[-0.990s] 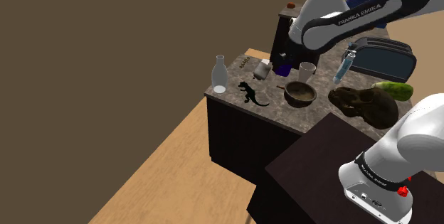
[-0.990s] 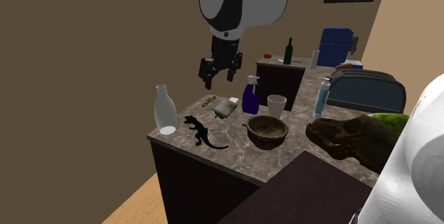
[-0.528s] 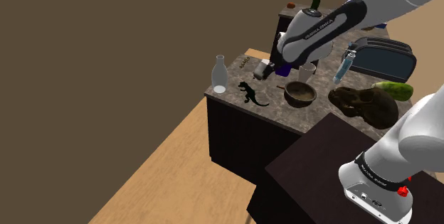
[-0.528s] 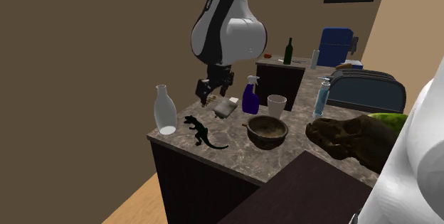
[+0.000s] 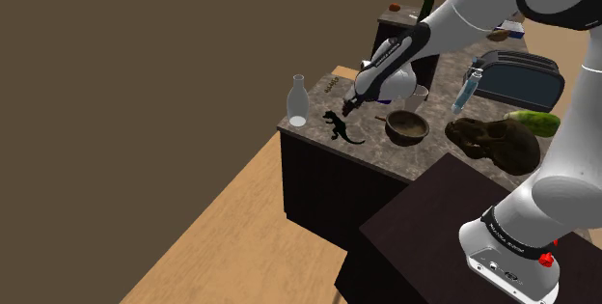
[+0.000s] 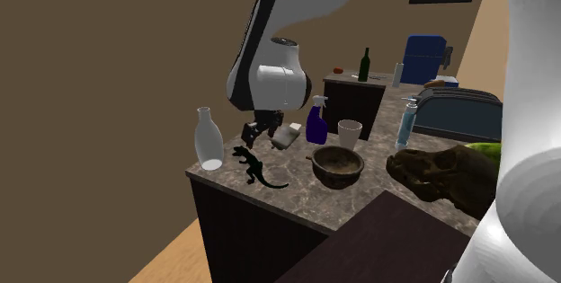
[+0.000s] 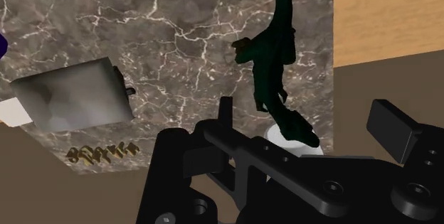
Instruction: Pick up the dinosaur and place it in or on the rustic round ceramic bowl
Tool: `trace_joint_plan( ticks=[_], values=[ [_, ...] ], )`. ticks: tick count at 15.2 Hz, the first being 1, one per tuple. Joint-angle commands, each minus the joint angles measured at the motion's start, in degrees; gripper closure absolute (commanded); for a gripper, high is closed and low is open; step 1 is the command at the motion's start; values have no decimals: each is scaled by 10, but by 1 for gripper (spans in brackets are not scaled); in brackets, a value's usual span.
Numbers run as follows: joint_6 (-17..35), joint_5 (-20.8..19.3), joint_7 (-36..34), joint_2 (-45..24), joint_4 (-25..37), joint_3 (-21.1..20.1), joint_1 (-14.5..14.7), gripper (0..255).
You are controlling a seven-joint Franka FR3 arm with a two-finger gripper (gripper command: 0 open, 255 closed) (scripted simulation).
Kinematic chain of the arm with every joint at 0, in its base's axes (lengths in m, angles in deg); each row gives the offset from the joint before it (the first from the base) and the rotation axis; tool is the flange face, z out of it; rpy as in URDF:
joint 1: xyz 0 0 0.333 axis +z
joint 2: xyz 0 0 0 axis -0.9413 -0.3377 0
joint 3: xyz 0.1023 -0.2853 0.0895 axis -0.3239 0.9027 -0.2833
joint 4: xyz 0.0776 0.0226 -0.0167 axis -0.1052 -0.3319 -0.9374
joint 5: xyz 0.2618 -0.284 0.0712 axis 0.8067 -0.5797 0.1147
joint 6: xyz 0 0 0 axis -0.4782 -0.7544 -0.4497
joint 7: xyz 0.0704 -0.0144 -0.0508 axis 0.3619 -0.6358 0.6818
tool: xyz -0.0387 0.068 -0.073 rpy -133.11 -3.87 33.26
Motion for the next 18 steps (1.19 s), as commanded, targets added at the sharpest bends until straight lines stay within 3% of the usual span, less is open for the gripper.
trace_joint_plan(
  ticks=[1, 5, 12, 18],
  values=[
    [22, 13, 26, -54, 39, -29, -27, 0],
    [47, 10, 51, -142, 112, -61, -57, 0],
    [62, 7, 51, -206, 161, -61, -55, 0],
    [63, 6, 50, -211, 165, -61, -54, 0]
  ],
)
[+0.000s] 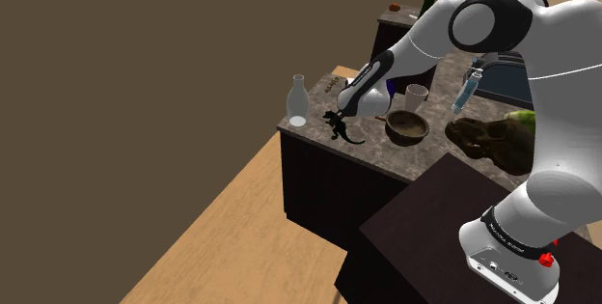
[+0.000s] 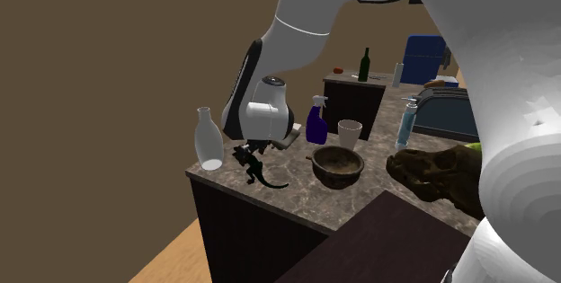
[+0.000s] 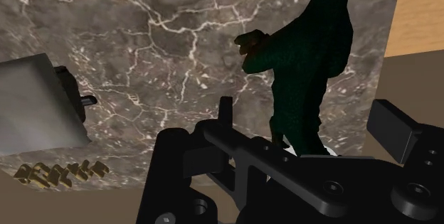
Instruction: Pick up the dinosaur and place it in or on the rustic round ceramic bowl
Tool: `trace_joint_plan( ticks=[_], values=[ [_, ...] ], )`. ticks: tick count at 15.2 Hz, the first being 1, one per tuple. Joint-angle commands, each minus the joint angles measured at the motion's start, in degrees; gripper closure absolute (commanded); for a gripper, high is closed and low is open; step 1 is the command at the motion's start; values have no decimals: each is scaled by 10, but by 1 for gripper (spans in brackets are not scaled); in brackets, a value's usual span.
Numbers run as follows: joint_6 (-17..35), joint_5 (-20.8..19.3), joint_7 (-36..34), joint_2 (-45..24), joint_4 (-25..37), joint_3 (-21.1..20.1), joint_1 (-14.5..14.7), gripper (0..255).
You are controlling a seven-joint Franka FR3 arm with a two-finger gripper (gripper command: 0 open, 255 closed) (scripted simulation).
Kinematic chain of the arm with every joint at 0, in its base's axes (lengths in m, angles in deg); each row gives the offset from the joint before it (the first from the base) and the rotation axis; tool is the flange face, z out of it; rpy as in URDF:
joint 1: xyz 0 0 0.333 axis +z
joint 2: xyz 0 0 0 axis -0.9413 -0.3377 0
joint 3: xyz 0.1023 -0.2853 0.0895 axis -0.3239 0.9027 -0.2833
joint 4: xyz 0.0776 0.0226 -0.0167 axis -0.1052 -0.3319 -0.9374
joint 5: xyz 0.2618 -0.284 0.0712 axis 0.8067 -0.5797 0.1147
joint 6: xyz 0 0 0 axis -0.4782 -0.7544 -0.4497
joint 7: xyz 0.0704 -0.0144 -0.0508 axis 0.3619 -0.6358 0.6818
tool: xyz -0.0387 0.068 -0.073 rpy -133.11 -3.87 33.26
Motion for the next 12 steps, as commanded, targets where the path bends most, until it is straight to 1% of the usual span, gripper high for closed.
trace_joint_plan(
  ticks=[1, 2, 3, 12],
  values=[
    [0, 0, 0, 0, 0, 0, 0, 0],
    [0, 0, 0, 0, 0, 0, 0, 0],
    [0, 0, 0, 0, 0, 0, 0, 255],
    [0, 0, 0, 0, 0, 0, 0, 255]
  ],
)
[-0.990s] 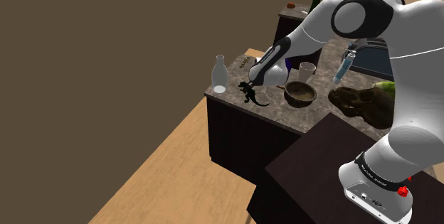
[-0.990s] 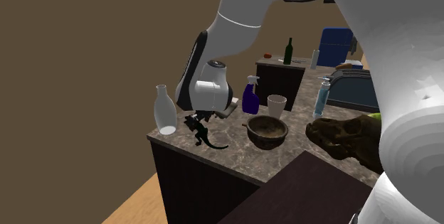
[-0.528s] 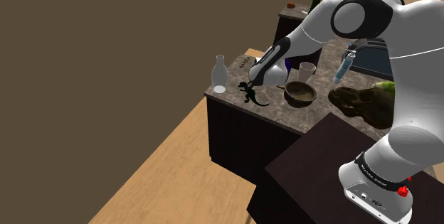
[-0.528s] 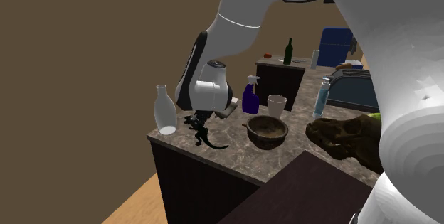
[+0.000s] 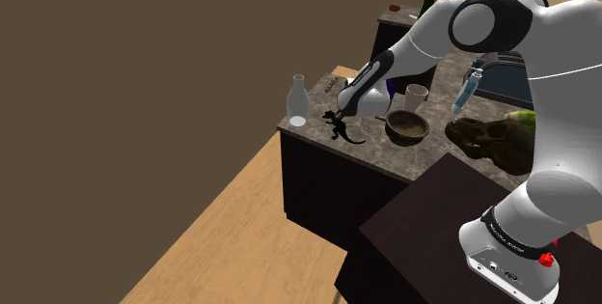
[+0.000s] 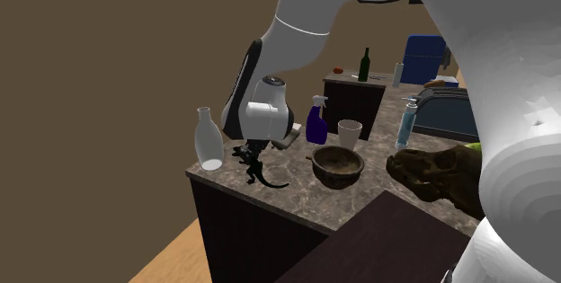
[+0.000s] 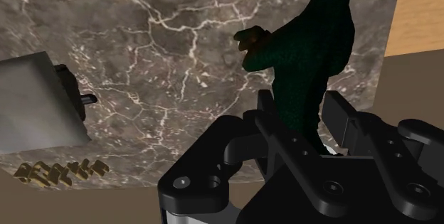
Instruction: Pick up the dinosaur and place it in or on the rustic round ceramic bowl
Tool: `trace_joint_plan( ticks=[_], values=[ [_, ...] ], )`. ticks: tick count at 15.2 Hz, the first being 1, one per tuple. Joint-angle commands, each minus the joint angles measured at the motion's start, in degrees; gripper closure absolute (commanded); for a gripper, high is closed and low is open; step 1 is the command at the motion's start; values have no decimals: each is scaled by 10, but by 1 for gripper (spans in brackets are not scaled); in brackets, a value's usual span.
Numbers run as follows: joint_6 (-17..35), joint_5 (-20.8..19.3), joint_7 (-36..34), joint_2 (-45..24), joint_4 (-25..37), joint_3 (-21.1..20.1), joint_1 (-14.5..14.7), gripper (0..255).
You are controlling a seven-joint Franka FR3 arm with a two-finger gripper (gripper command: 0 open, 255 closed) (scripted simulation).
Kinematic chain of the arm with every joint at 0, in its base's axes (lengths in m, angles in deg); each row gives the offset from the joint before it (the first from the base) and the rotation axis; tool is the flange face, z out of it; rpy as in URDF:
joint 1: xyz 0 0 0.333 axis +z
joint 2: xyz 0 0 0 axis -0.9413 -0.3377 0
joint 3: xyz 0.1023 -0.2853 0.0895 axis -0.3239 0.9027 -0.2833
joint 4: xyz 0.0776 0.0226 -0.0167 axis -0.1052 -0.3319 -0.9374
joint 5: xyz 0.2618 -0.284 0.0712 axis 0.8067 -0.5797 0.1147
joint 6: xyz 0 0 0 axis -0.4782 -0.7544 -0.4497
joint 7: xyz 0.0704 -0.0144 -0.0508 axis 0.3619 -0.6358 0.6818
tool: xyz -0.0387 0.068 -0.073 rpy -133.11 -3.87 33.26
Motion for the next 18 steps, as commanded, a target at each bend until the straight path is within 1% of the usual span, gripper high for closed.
trace_joint_plan(
  ticks=[1, 18],
  values=[
    [-4, 0, -1, 8, -4, 2, 1, 255],
    [-91, -8, -30, 134, -47, 45, 38, 255]
  ],
)
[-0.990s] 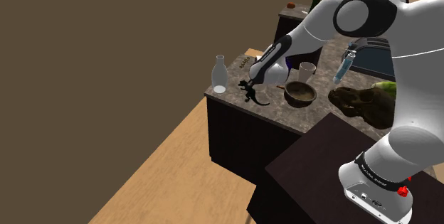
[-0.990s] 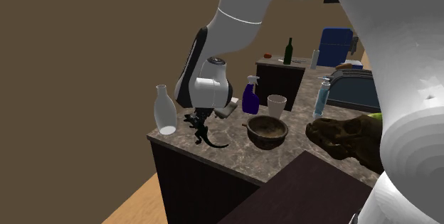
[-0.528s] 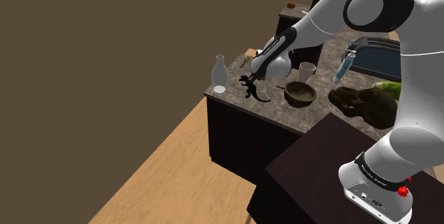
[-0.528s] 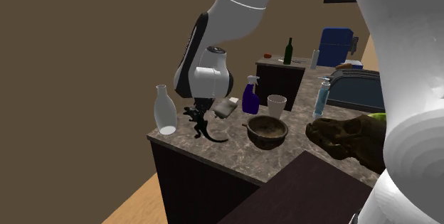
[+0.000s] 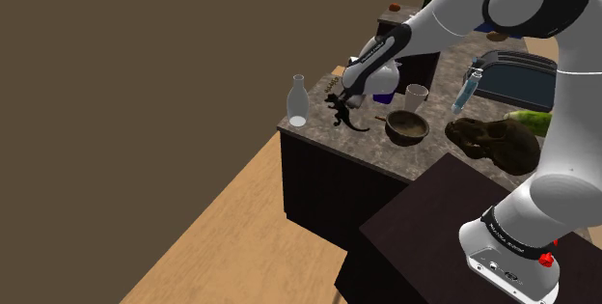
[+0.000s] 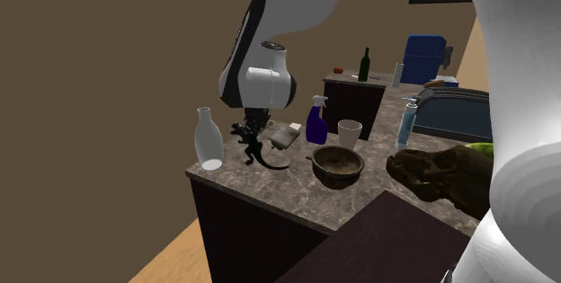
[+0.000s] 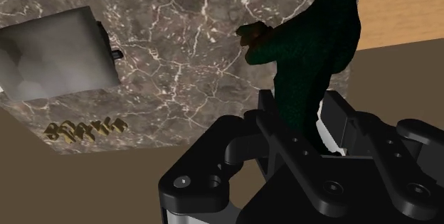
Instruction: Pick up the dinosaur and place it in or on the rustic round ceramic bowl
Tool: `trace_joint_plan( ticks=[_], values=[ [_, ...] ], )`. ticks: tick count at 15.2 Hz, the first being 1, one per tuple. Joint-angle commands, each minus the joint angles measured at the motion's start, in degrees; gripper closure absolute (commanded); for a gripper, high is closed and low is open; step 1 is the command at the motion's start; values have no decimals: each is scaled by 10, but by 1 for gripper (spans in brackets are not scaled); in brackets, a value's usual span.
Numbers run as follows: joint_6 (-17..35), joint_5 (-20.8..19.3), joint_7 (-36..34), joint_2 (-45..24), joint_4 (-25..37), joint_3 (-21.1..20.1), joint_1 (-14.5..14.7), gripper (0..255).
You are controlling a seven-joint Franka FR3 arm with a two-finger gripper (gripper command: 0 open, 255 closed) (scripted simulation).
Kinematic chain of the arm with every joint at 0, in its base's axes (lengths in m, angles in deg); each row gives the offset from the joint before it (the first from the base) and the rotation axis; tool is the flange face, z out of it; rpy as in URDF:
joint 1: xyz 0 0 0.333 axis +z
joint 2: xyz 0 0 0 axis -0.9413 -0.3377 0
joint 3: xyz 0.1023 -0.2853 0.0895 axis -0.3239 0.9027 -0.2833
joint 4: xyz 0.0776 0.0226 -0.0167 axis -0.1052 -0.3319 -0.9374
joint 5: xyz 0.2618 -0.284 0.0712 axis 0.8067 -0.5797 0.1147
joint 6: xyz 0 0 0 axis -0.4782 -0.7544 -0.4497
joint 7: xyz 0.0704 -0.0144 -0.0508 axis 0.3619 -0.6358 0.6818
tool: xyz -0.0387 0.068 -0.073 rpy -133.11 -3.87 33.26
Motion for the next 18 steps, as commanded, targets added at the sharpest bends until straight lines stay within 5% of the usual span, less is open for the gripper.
trace_joint_plan(
  ticks=[1, 15, 18],
  values=[
    [-10, -2, -4, 15, -5, 5, 4, 255],
    [-90, -34, -40, 102, -13, 42, 32, 255],
    [-86, -6, 18, 131, -51, 28, -11, 255]
  ],
)
